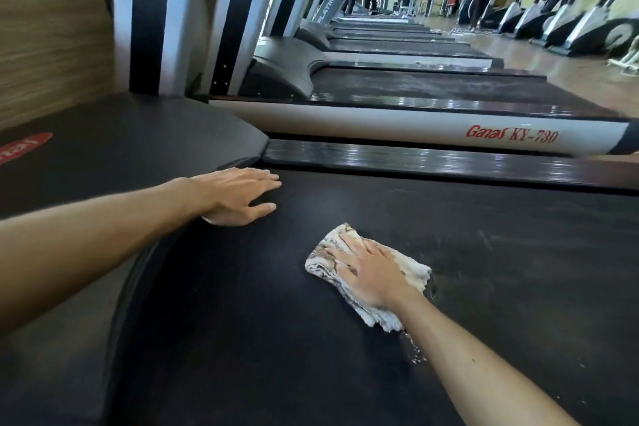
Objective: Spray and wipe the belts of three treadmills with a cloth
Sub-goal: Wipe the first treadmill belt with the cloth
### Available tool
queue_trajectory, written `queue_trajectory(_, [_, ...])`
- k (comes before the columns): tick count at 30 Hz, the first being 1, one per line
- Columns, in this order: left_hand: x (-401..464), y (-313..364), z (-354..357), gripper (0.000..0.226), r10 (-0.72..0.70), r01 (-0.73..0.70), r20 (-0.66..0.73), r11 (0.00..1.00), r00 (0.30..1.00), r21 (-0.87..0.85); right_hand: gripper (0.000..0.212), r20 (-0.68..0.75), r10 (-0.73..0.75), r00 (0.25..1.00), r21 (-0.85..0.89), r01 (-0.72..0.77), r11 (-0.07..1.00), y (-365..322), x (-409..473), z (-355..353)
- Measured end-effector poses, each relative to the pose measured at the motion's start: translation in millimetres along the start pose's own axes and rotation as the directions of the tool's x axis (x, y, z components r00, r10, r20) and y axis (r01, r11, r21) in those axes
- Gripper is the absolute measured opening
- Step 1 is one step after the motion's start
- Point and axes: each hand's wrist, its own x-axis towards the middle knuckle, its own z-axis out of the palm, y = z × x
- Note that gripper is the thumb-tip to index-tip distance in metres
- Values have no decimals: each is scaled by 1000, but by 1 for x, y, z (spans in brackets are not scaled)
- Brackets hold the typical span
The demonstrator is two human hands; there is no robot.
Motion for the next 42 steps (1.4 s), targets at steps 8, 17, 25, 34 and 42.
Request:
queue_trajectory(8, [49, 70, -7, 71, 55, -53, -5, 988, 998, 147, 49, -9, 71, 997, 10, -71, 997, 65, -28, -16])
queue_trajectory(17, [78, 137, 44, 69, -68, 67, -17, 997, 998, -22, 49, -81, 86, 993, 6, -85, 996, 90, -26, -19])
queue_trajectory(25, [44, 160, 81, 68, -241, 240, 30, 928, 970, -285, 50, -182, 155, 971, 33, -152, 988, 87, -30, -14])
queue_trajectory(34, [61, 162, 147, 72, -209, 154, -149, 937, 967, -315, 54, -232, 195, 953, 20, -196, 980, 102, -18, -6])
queue_trajectory(42, [67, 150, 176, 69, -343, 251, -165, 876, 925, -413, 53, -243, 235, 941, -8, -244, 970, 106, -12, -9])
